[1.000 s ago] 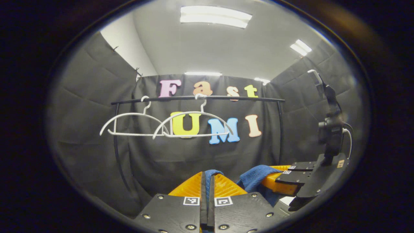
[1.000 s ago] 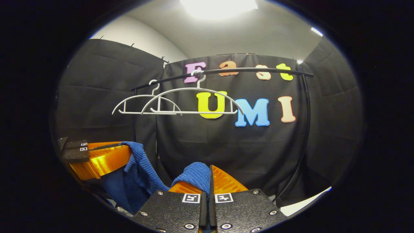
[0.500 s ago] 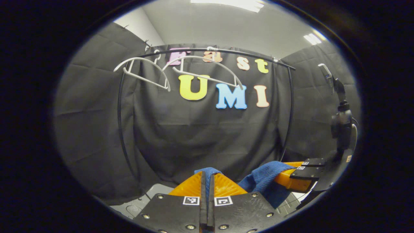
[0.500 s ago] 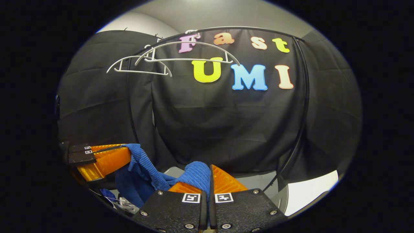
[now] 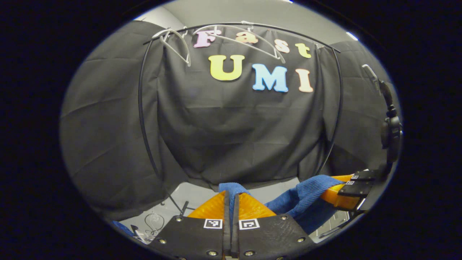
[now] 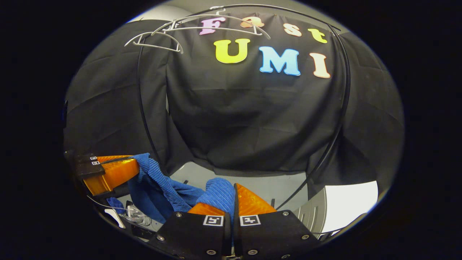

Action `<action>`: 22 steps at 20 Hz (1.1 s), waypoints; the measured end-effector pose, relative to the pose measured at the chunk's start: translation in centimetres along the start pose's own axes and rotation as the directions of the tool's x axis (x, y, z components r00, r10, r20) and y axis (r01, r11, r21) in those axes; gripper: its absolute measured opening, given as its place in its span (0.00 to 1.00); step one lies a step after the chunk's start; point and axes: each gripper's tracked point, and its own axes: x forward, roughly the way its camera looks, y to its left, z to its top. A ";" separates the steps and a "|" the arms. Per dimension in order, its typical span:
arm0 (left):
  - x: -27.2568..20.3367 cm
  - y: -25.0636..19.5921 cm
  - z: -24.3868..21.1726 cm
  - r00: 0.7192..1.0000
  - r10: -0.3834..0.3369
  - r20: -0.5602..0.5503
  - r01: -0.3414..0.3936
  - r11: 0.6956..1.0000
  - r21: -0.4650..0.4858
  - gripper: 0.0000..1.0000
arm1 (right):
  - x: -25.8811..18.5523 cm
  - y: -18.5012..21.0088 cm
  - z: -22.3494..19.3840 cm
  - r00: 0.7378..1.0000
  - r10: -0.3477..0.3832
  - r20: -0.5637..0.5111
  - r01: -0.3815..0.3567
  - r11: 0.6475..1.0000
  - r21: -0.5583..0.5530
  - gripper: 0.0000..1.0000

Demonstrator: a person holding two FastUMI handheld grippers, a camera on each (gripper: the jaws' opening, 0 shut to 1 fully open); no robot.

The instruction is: Grasp the clothes on the hanger with both hands and then place them into the laundry hamper below.

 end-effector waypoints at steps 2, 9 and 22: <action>0.2 0.2 -2.1 0.998 0.008 -0.058 -0.008 1.000 0.013 0.02 | 0.3 0.0 -1.9 0.999 -0.008 -0.042 0.008 1.000 0.001 0.02; 1.1 0.5 -10.0 0.970 0.015 -0.243 -0.004 0.999 0.049 0.02 | 1.5 -0.7 -6.1 0.985 -0.019 -0.172 0.019 1.000 -0.001 0.04; 0.6 0.7 -16.1 0.915 -0.012 -0.404 0.022 1.000 0.020 0.51 | 1.0 0.9 -12.3 0.942 0.021 -0.336 -0.021 1.000 0.003 0.72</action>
